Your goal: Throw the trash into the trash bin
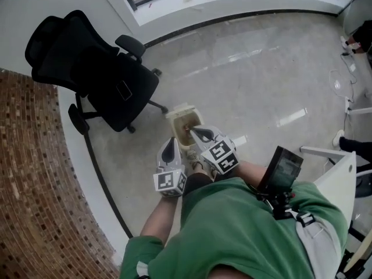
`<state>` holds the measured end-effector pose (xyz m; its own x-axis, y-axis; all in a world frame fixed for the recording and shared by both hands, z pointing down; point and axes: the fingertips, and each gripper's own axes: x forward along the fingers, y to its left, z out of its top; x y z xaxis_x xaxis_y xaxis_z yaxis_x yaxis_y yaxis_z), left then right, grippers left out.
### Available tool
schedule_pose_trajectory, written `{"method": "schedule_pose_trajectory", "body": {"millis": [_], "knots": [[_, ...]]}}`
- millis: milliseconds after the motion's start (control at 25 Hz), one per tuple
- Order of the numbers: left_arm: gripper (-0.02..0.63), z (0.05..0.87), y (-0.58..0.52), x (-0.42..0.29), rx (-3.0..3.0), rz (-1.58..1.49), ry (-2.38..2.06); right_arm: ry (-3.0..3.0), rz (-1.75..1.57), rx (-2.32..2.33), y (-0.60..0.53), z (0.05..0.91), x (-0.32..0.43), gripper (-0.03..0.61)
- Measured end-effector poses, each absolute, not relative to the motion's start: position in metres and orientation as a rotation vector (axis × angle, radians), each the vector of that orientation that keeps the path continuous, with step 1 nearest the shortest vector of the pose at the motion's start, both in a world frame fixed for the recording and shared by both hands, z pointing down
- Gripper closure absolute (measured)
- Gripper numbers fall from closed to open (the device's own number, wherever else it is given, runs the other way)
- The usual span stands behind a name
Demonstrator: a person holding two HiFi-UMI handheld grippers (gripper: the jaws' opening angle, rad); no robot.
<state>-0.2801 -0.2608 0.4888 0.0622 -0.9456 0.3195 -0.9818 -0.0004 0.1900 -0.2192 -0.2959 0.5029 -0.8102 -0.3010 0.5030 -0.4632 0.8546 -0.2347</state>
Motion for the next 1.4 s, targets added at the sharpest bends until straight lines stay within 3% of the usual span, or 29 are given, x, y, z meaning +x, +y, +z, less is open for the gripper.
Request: {"method": "schedule_pose_trajectory", "body": {"millis": [840, 1400], "knots": [[0.607, 0.371, -0.215, -0.265, 2.121, -0.049, -2.048, -2.827, 0.232, 0.658, -0.249, 0.375, -0.190, 0.575], [0.607, 0.340, -0.172, -0.265, 2.215, -0.127, -1.962, -2.869, 0.124, 0.833, -0.198, 0.335, -0.179, 0.575]]}}
